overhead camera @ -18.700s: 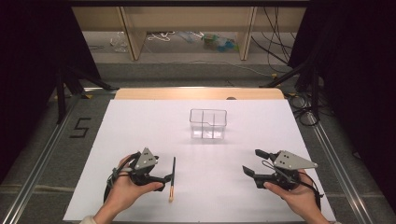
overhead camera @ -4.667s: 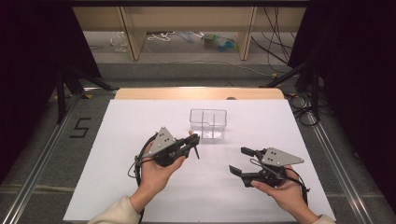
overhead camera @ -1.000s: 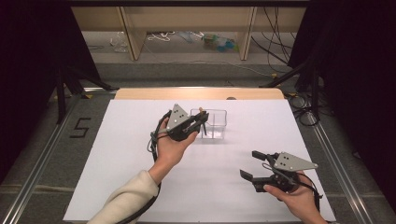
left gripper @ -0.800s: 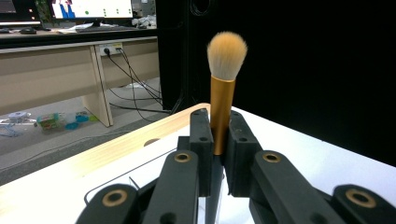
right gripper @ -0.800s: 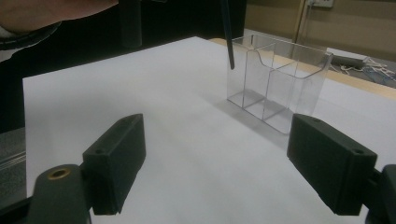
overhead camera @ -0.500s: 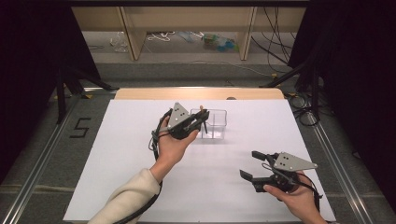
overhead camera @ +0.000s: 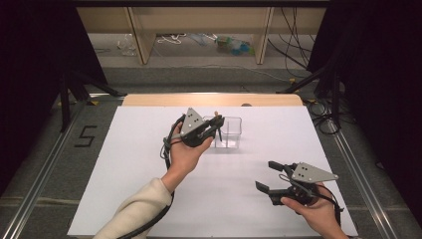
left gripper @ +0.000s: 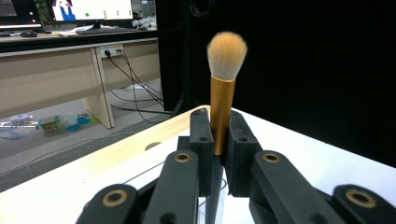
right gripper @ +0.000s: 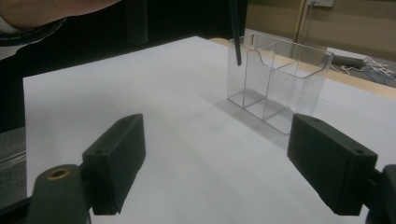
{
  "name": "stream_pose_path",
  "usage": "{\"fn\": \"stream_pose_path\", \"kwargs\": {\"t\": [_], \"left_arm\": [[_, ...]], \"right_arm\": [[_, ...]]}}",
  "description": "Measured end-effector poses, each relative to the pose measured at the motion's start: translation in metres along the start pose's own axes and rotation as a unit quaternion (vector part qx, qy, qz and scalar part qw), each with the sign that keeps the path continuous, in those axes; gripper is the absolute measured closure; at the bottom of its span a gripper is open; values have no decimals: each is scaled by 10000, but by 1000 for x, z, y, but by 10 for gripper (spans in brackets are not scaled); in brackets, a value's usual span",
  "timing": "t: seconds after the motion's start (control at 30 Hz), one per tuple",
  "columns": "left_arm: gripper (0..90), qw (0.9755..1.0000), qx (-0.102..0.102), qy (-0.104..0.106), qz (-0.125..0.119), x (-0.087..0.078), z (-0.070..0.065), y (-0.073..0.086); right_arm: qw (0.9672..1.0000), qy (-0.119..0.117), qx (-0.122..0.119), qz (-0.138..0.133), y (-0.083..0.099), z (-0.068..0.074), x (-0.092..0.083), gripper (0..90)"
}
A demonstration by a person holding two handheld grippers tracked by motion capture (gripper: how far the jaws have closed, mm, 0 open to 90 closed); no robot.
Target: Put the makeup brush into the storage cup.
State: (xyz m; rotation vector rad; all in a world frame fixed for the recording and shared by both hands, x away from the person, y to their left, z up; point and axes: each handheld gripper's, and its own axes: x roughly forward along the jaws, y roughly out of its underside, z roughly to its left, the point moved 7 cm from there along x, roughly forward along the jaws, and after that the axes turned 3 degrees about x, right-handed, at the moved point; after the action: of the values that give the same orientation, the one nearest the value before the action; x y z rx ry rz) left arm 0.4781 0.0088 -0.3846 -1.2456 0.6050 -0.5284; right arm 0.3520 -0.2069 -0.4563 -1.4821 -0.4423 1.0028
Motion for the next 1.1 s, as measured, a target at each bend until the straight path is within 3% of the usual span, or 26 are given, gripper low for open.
{"fn": "stream_pose_path", "kwargs": {"t": [0.07,0.17,0.2,0.37,0.47,0.67,0.7,0.77,0.8,0.87,1.03,1.1], "left_arm": [[835,10000,8,6,2,1,0,0],[835,10000,-4,7,-10,1,0,-1],[835,10000,-3,11,-7,2,0,-1],[835,10000,-1,5,9,3,1,-3],[835,10000,-14,23,-5,4,2,-4],[835,10000,-16,14,-1,5,3,-5],[835,10000,-21,13,-5,5,3,-5],[835,10000,-22,12,-7,5,3,-6],[835,10000,-20,14,-5,5,3,-6],[835,10000,-18,18,-5,6,4,-6],[835,10000,-38,-16,-25,7,6,-7],[835,10000,-28,-28,-22,7,7,-8]], "right_arm": [[9999,25,-117,-85,-1,-2,1,204],[9999,24,-117,-86,-1,-2,1,203],[10000,9,-1,-12,0,0,0,203],[9999,36,-123,-114,-2,-2,0,201],[10000,7,-43,-31,0,-1,0,199],[9998,-9,-112,-184,-2,0,1,198],[10000,34,-42,-33,-1,0,-1,198],[9999,33,-103,-97,-2,0,0,198],[9999,81,-147,4,-1,0,-2,196],[9999,-23,-70,-136,-2,2,2,196],[9999,10,-131,-71,-1,3,1,196],[9997,-7,-127,-191,-2,2,3,195]]}}
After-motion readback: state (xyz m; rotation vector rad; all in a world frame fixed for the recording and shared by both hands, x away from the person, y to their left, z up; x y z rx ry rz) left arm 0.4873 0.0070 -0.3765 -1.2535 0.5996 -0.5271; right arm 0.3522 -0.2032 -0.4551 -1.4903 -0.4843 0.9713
